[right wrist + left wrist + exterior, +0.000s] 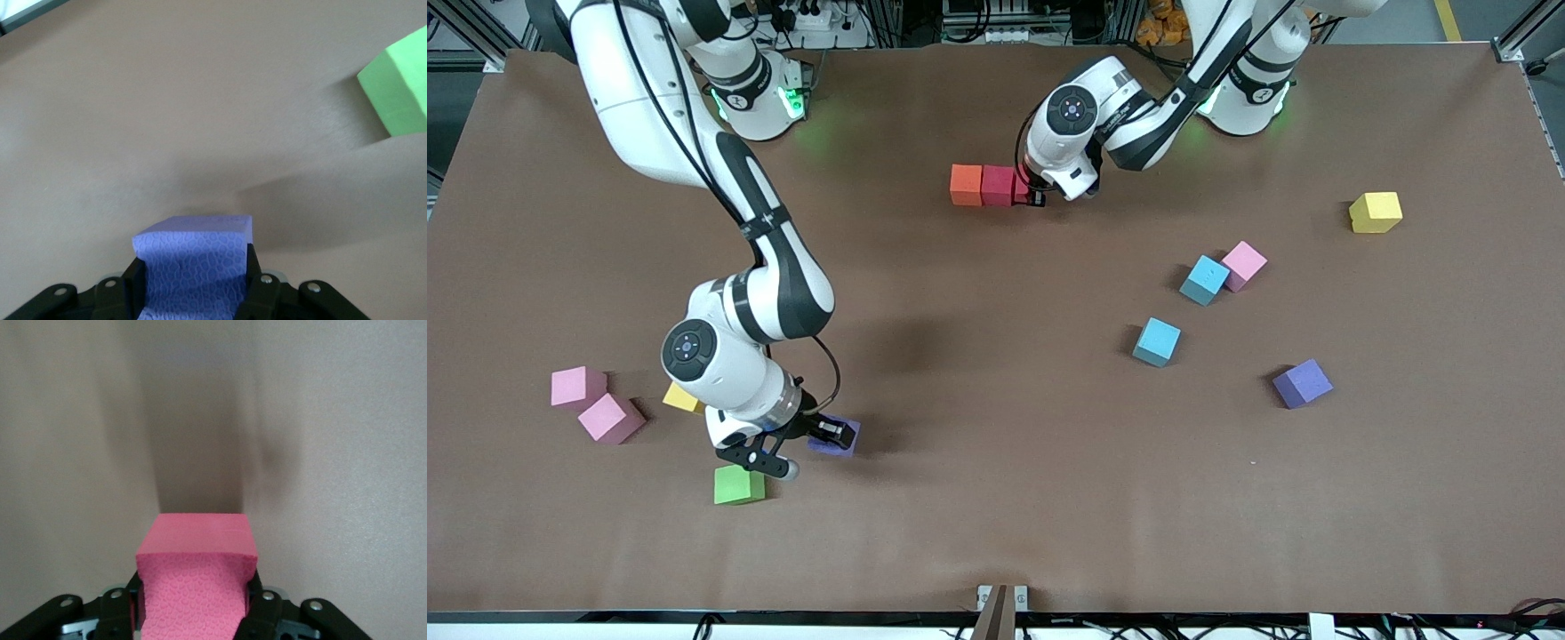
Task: Form number 2 with 11 blocks
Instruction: 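Place red beside pink with the left gripper while the right gripper grasps purple, then lift the purple block with the right gripper and carry it toward the row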
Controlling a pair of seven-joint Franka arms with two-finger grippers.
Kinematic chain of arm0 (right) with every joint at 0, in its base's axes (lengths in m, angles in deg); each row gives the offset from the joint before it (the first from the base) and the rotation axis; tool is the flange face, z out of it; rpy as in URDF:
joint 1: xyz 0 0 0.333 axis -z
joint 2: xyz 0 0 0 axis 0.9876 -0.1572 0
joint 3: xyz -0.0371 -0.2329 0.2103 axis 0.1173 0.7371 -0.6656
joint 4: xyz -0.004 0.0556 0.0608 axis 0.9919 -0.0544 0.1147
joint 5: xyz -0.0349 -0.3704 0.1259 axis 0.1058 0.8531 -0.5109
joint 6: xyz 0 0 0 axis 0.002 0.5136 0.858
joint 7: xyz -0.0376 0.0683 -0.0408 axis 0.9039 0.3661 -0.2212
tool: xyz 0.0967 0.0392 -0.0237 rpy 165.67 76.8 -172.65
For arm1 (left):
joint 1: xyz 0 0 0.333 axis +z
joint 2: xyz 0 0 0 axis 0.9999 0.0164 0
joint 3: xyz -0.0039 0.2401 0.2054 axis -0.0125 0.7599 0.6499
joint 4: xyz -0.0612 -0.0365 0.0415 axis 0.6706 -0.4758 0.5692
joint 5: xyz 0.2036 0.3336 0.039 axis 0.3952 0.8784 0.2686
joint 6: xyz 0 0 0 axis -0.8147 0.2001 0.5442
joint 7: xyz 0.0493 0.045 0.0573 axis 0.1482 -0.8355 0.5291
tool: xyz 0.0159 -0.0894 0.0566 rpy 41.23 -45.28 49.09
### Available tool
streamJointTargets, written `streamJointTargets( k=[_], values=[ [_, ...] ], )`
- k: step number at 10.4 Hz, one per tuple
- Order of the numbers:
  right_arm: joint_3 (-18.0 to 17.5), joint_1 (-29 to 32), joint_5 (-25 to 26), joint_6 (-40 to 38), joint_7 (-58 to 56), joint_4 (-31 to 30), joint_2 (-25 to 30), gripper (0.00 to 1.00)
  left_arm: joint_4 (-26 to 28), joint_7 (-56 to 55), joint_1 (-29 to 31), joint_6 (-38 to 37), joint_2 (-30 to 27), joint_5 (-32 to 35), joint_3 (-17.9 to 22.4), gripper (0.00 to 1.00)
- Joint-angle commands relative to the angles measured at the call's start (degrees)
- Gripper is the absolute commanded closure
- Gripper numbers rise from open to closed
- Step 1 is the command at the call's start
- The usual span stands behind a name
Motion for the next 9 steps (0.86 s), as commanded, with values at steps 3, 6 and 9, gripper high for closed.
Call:
streamJointTargets(
  k=[3, 6, 9],
  values=[
    [-3.1, -1.6, 0.5, -7.2, 5.7, -1.1, 6.0, 0.83, -0.8, -0.7, 0.3, 1.3, 1.6, 1.7, -0.4, 0.41],
    [-4.4, -3.6, 0.5, -10.9, 7.2, -1.2, 8.7, 0.83, -0.9, -0.7, 0.6, 1.3, 1.9, 3.2, -0.4, 0.39],
    [-4.3, -5.5, 0.5, -15.6, 11.0, -1.5, 11.2, 0.82, -1.0, -0.7, 0.8, 2.0, 2.6, 4.4, -0.5, 0.38]
  ],
)
